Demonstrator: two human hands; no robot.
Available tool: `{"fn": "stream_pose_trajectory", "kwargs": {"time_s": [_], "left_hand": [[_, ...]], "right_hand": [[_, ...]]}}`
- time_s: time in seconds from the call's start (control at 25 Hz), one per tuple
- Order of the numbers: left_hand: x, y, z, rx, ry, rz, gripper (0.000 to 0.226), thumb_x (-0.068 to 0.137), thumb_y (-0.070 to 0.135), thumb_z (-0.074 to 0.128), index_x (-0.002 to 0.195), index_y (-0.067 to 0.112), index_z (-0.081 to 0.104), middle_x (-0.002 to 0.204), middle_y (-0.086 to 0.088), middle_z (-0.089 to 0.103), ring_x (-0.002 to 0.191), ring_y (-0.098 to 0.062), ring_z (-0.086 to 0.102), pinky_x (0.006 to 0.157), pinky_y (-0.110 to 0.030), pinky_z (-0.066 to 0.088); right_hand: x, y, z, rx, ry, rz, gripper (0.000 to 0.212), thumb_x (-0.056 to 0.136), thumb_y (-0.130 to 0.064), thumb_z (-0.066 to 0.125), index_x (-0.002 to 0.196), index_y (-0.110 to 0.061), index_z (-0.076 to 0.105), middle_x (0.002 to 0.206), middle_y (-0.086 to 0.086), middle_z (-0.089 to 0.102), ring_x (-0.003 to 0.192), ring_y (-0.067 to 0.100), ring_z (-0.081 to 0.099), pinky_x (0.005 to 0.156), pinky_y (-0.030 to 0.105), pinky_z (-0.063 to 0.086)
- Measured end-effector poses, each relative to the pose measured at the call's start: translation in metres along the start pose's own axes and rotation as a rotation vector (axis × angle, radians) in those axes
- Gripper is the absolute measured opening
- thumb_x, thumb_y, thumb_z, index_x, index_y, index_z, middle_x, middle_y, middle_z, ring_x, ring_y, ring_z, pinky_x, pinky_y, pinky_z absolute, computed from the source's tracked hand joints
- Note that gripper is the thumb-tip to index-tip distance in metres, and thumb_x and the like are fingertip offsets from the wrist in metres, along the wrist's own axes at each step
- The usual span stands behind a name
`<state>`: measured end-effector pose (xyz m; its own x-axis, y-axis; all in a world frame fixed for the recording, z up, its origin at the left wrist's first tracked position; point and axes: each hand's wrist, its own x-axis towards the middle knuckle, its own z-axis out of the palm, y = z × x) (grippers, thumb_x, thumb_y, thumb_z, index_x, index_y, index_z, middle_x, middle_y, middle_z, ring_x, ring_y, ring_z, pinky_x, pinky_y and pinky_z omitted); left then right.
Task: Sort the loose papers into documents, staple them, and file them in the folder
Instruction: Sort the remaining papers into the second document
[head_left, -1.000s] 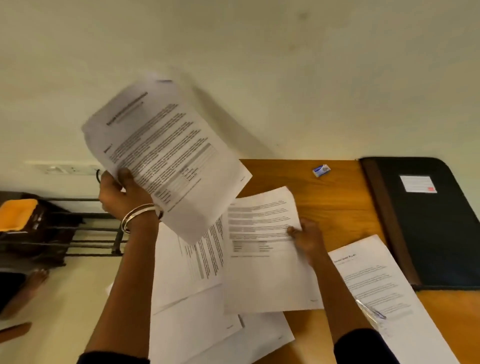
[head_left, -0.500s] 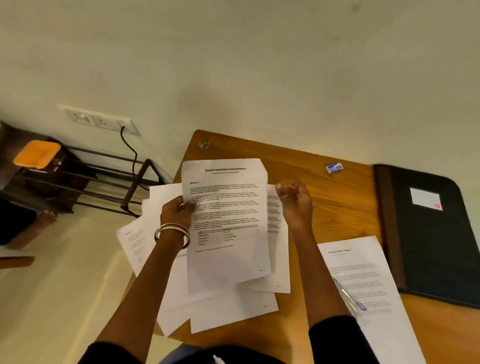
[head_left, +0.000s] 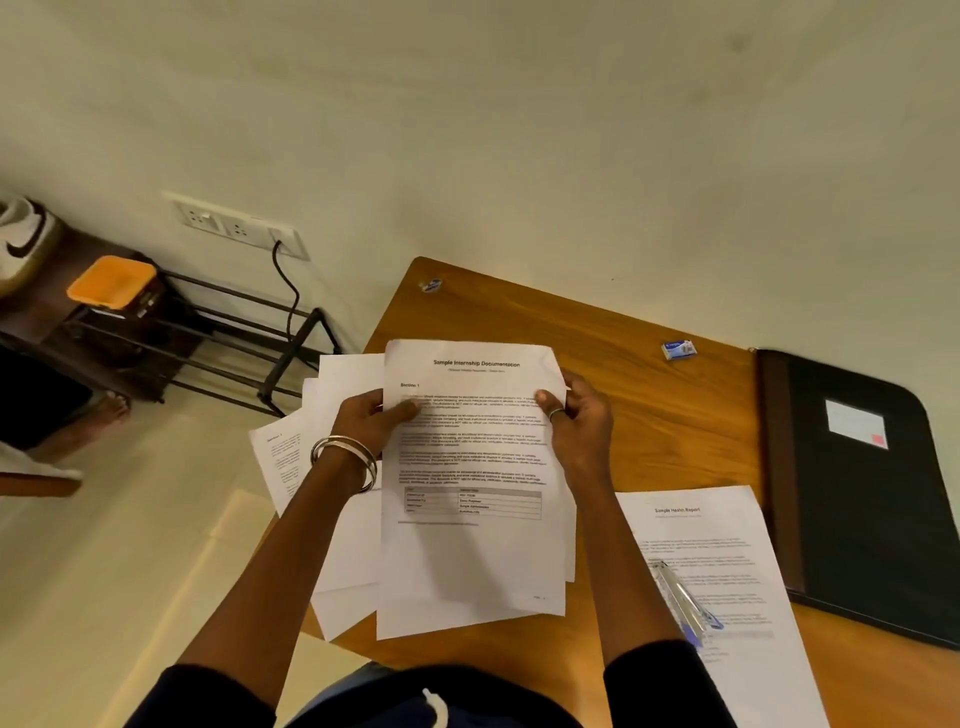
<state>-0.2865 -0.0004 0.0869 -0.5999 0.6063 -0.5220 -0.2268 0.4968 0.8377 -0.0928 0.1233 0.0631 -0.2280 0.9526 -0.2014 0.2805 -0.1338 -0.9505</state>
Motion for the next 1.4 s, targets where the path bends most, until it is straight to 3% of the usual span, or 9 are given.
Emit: {"fn": "stream_pose_trajectory", "kwargs": {"time_s": [0.12, 0.24, 0.32, 0.44, 0.56, 0.72, 0.84, 1.16, 1.4], "left_hand": [[-0.006, 0.003, 0.0, 0.003, 0.093, 0.069, 0.011, 0.082, 0.029, 0.068, 0.086, 0.021, 0.062, 0.088, -0.001, 0.065, 0.077, -0.021, 0.061, 0.067, -0.034, 0.05], [-0.01, 0.001, 0.003, 0.017, 0.168, 0.088, 0.019, 0.082, 0.027, 0.068, 0.094, 0.014, 0.062, 0.088, -0.001, 0.063, 0.071, -0.016, 0.058, 0.056, -0.024, 0.043], [-0.012, -0.001, 0.004, 0.032, 0.182, 0.076, 0.022, 0.082, 0.027, 0.069, 0.097, 0.012, 0.063, 0.09, -0.004, 0.064, 0.071, -0.019, 0.059, 0.058, -0.026, 0.045], [-0.013, -0.004, 0.004, 0.052, 0.19, 0.072, 0.026, 0.081, 0.027, 0.07, 0.1, 0.011, 0.064, 0.094, -0.007, 0.065, 0.078, -0.026, 0.061, 0.066, -0.034, 0.048], [-0.013, -0.005, 0.002, 0.046, 0.202, 0.086, 0.025, 0.081, 0.027, 0.07, 0.101, 0.012, 0.063, 0.095, -0.008, 0.065, 0.078, -0.027, 0.061, 0.067, -0.034, 0.049], [-0.014, -0.005, 0.002, 0.053, 0.209, 0.107, 0.023, 0.08, 0.027, 0.07, 0.097, 0.014, 0.063, 0.093, -0.007, 0.065, 0.076, -0.025, 0.06, 0.064, -0.031, 0.051], [-0.016, -0.005, 0.006, 0.074, 0.199, 0.125, 0.021, 0.08, 0.027, 0.071, 0.094, 0.015, 0.062, 0.091, -0.007, 0.064, 0.079, -0.029, 0.06, 0.072, -0.037, 0.053], [-0.017, -0.005, 0.011, 0.078, 0.188, 0.142, 0.02, 0.08, 0.028, 0.071, 0.093, 0.016, 0.063, 0.091, -0.006, 0.064, 0.08, -0.029, 0.059, 0.07, -0.035, 0.05], [-0.014, -0.005, 0.01, 0.07, 0.179, 0.127, 0.021, 0.079, 0.029, 0.072, 0.092, 0.015, 0.064, 0.09, -0.006, 0.065, 0.078, -0.029, 0.059, 0.066, -0.031, 0.049]], "right_hand": [[-0.01, 0.001, 0.0, 0.021, -0.095, 0.002, 0.039, 0.091, -0.012, 0.062, 0.128, -0.021, 0.055, 0.108, 0.006, 0.07, 0.092, 0.021, 0.069, 0.072, 0.033, 0.06], [-0.016, -0.001, 0.0, -0.041, -0.179, -0.013, 0.049, 0.089, -0.008, 0.065, 0.132, -0.025, 0.051, 0.107, 0.003, 0.065, 0.087, 0.017, 0.064, 0.058, 0.016, 0.053], [-0.018, -0.003, 0.0, -0.104, -0.121, -0.052, 0.046, 0.088, -0.007, 0.065, 0.131, -0.02, 0.054, 0.111, -0.004, 0.057, 0.093, 0.013, 0.058, 0.061, 0.01, 0.048], [-0.02, -0.004, -0.001, -0.13, 0.0, -0.178, 0.03, 0.09, -0.008, 0.063, 0.119, -0.013, 0.065, 0.1, -0.005, 0.062, 0.087, 0.006, 0.058, 0.069, 0.01, 0.045], [-0.023, -0.007, -0.002, -0.124, 0.053, -0.175, 0.023, 0.092, -0.013, 0.061, 0.113, -0.008, 0.068, 0.103, -0.008, 0.063, 0.088, 0.001, 0.056, 0.071, 0.002, 0.044], [-0.026, -0.015, 0.002, 0.03, 0.072, 0.034, 0.013, 0.094, -0.018, 0.059, 0.088, -0.011, 0.068, 0.083, -0.004, 0.063, 0.077, 0.008, 0.055, 0.067, 0.017, 0.044], [-0.028, -0.028, 0.004, 0.252, 0.125, 0.261, 0.023, 0.094, -0.022, 0.059, 0.071, -0.017, 0.061, 0.073, -0.004, 0.061, 0.069, 0.009, 0.053, 0.062, 0.022, 0.043], [-0.03, -0.036, 0.005, 0.401, 0.156, 0.344, 0.023, 0.093, -0.019, 0.06, 0.07, -0.018, 0.06, 0.077, -0.001, 0.064, 0.075, 0.016, 0.058, 0.064, 0.027, 0.047], [-0.025, -0.036, 0.003, 0.276, 0.103, 0.262, 0.023, 0.093, -0.019, 0.06, 0.071, -0.013, 0.062, 0.076, -0.001, 0.065, 0.074, 0.014, 0.058, 0.064, 0.023, 0.047]]}}
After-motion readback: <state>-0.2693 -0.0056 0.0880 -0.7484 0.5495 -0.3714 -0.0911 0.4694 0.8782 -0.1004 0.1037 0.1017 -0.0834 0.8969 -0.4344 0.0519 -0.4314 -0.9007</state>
